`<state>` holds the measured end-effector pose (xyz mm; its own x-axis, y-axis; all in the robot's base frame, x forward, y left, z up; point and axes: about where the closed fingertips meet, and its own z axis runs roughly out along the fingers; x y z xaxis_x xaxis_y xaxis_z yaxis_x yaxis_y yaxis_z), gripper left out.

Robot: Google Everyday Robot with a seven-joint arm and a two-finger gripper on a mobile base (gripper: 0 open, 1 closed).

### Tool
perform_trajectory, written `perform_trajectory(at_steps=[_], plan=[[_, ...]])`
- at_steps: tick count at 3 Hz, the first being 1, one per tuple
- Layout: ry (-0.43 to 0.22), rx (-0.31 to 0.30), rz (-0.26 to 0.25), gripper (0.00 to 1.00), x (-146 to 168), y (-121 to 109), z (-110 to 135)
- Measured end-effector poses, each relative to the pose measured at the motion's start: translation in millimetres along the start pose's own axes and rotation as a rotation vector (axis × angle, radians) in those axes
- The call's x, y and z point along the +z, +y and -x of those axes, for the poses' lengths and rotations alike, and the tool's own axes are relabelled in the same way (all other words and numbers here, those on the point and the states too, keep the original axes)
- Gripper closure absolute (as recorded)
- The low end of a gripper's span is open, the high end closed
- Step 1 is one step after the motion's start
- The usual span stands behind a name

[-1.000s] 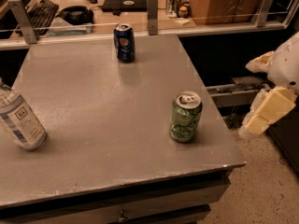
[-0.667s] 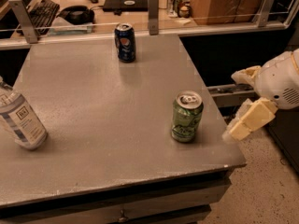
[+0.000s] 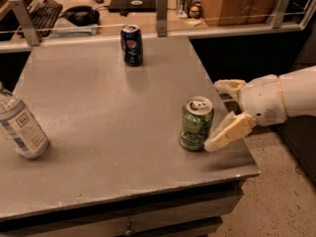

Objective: Knock green can over

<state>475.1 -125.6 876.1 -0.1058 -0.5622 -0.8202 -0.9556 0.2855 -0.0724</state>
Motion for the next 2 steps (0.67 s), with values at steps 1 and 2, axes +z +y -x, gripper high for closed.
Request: perform_trajectory(at_steps=[1,2], plan=[[-0.128,-0.042,0.028,0.0,30,-4,20],[-0.247,-0.068,0.054,0.0,57,-3,49]])
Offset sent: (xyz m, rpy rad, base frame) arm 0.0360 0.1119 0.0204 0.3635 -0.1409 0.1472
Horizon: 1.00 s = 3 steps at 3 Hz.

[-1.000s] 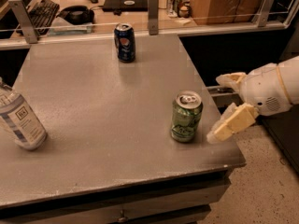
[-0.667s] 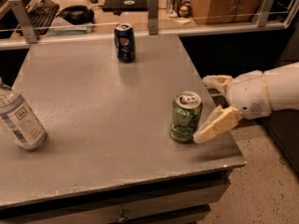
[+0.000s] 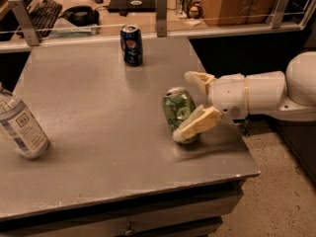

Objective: Knock green can over

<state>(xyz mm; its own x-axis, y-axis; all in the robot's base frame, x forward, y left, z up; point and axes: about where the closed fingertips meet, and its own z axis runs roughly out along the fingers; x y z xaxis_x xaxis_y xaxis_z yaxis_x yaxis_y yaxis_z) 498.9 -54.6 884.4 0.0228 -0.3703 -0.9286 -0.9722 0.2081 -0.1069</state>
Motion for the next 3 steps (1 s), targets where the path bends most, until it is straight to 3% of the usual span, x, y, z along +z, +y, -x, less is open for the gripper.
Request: perform_trajectory(at_steps=[2,3], plan=[[-0.217,-0.08,0.057,0.0,59,-13,86],[-0.245,-0.086,0.085,0.0,72,-11,100]])
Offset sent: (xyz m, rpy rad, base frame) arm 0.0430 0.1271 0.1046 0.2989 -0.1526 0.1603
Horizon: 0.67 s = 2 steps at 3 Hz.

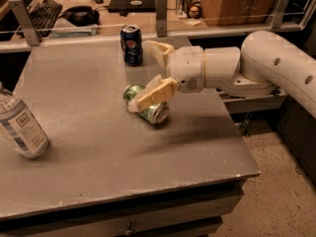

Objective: Knock green can over

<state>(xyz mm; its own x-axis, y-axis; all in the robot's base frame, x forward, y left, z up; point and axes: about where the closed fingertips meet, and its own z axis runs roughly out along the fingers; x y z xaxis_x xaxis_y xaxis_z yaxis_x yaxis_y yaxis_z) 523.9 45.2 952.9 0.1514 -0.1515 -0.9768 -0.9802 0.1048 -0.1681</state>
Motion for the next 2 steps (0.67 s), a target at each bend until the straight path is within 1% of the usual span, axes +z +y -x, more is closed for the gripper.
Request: perform_trajectory(at_steps=[1,2], plan=[[0.048,0.002,0.011,0.0,-15,3,-14],[0.19,0.005,-0.042,0.0,-89,-2,-48]])
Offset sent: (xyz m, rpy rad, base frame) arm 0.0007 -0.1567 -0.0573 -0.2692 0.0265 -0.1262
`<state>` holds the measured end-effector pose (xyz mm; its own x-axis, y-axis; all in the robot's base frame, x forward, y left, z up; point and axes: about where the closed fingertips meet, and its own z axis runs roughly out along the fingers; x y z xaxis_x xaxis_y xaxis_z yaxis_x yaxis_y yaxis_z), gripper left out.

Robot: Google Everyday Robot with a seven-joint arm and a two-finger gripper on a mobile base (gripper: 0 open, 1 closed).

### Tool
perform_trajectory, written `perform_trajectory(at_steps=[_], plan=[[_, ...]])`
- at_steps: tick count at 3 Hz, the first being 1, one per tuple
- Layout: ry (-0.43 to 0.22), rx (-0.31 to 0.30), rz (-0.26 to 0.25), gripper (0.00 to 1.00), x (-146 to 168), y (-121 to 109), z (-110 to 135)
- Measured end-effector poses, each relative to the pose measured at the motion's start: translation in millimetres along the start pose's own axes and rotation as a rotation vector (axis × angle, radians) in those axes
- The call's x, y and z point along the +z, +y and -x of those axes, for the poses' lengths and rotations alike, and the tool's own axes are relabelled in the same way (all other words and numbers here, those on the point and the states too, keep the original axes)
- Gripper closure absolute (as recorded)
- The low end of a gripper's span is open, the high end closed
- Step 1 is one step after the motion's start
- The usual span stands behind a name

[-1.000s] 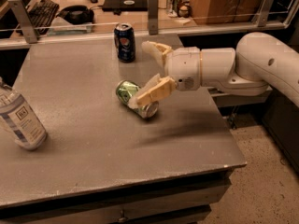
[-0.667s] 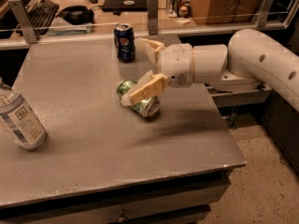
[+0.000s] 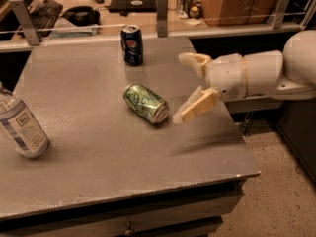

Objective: Knock green can over

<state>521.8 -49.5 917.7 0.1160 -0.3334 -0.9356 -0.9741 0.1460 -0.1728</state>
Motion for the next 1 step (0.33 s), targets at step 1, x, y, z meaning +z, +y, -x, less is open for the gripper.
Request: perform_trajectory(at_steps=[1], plan=[[0.098,0.02,-0.063,0.0,-49.7,-9.2,-30.3]])
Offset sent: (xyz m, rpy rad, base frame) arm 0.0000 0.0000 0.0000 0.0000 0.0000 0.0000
